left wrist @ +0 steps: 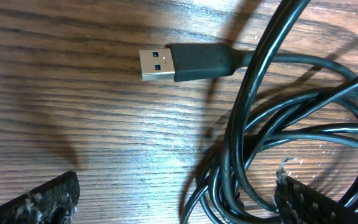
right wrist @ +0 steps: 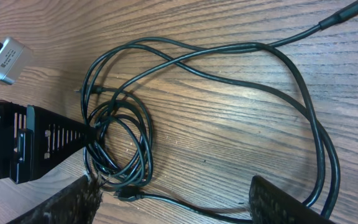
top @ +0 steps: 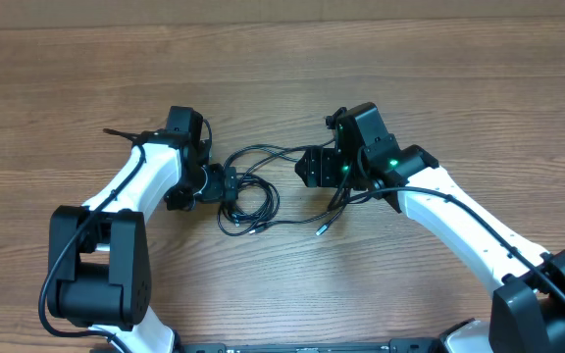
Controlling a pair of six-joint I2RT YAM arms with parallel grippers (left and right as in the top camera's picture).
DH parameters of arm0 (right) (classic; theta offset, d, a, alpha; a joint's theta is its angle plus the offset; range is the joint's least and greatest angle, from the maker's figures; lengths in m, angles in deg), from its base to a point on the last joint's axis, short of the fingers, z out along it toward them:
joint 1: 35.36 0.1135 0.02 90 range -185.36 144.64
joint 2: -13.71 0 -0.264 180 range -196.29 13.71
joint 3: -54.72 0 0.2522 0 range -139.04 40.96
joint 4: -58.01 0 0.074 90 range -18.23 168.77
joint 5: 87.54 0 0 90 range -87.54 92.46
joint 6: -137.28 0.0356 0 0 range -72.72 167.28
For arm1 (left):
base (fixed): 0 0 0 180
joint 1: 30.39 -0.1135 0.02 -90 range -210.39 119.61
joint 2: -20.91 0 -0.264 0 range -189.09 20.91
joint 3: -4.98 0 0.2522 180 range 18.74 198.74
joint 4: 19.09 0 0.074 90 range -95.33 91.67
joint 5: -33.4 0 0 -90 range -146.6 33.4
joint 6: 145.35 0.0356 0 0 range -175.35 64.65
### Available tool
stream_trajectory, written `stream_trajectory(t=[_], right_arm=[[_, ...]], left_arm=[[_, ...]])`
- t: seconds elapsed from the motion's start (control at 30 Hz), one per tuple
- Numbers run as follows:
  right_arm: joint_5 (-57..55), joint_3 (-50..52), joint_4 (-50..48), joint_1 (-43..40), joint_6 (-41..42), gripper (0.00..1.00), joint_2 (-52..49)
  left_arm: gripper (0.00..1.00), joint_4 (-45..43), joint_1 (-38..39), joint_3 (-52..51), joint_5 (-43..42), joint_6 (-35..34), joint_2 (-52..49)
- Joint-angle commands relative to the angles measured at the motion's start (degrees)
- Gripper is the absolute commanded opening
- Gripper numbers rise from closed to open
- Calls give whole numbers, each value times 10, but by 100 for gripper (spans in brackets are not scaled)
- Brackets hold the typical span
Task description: Untangle cables
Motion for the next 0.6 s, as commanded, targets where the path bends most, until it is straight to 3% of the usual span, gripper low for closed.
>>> stream_trajectory(t=[0.0, 0.57], right_arm=[[-7, -7, -2, -3, 2, 75, 3], [-8, -7, 0, -3, 2, 77, 3]], left_arm=[[100, -1, 2, -2, -1, -8, -1], [100, -1, 2, -2, -1, -8, -1]])
